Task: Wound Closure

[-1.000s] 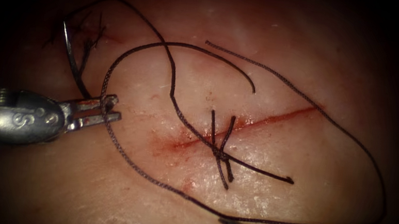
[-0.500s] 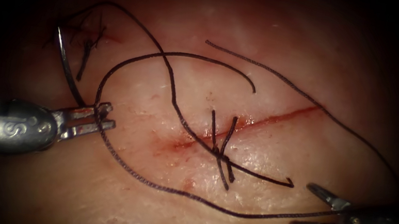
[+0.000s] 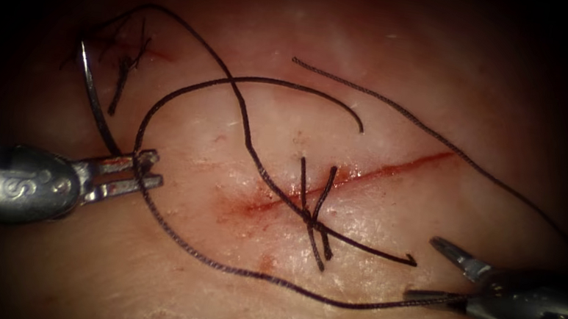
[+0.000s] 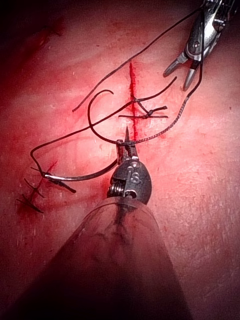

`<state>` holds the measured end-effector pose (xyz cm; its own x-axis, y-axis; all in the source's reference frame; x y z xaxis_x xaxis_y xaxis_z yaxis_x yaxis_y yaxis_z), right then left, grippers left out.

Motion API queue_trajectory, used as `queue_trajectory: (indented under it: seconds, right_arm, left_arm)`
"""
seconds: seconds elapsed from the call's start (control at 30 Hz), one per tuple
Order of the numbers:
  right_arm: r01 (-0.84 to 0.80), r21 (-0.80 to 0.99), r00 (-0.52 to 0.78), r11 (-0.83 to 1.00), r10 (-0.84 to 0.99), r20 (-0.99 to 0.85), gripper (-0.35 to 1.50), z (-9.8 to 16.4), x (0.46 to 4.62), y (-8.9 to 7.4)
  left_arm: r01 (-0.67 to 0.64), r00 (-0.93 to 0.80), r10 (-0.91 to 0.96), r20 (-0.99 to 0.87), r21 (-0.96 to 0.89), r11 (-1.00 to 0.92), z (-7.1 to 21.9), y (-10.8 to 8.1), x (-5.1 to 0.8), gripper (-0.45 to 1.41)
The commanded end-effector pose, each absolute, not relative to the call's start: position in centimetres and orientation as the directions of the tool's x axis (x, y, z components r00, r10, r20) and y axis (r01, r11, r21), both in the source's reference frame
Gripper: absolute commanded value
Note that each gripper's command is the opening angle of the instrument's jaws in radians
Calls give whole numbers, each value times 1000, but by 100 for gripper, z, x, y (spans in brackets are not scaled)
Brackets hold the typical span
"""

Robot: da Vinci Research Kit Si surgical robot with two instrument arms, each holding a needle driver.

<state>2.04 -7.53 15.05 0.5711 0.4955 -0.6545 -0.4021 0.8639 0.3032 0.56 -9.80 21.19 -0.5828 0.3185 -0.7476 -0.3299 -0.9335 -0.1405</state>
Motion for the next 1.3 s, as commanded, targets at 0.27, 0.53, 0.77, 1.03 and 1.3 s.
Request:
queue_trajectory:
  seconds: [0.27, 0.53, 0.77, 1.03, 1.3]
  right_arm:
    - [-345, 323, 579, 881, 471, -666, 64, 1516, 227, -760]
    - [-270, 353, 593, 896, 443, -672, -35, 1511, 223, -759]
    - [-288, 401, 599, 869, 491, -632, -35, 1464, 163, -783]
    - [-264, 446, 619, 855, 505, -602, -35, 1395, 71, -852]
    - [-233, 490, 630, 840, 514, -581, -35, 1325, 64, -873]
  left_arm:
    - [-327, -579, 317, -752, -142, -934, 2131, -996, 45, -45]
    - [-324, -576, 315, -754, -143, -935, 2134, -999, 40, -45]
    - [-317, -574, 305, -760, -137, -938, 2142, -1010, 38, -45]
    - [-304, -570, 290, -768, -131, -944, 2151, -1034, 21, -45]
    - [-290, -566, 284, -774, -135, -948, 2154, -1044, 8, -45]
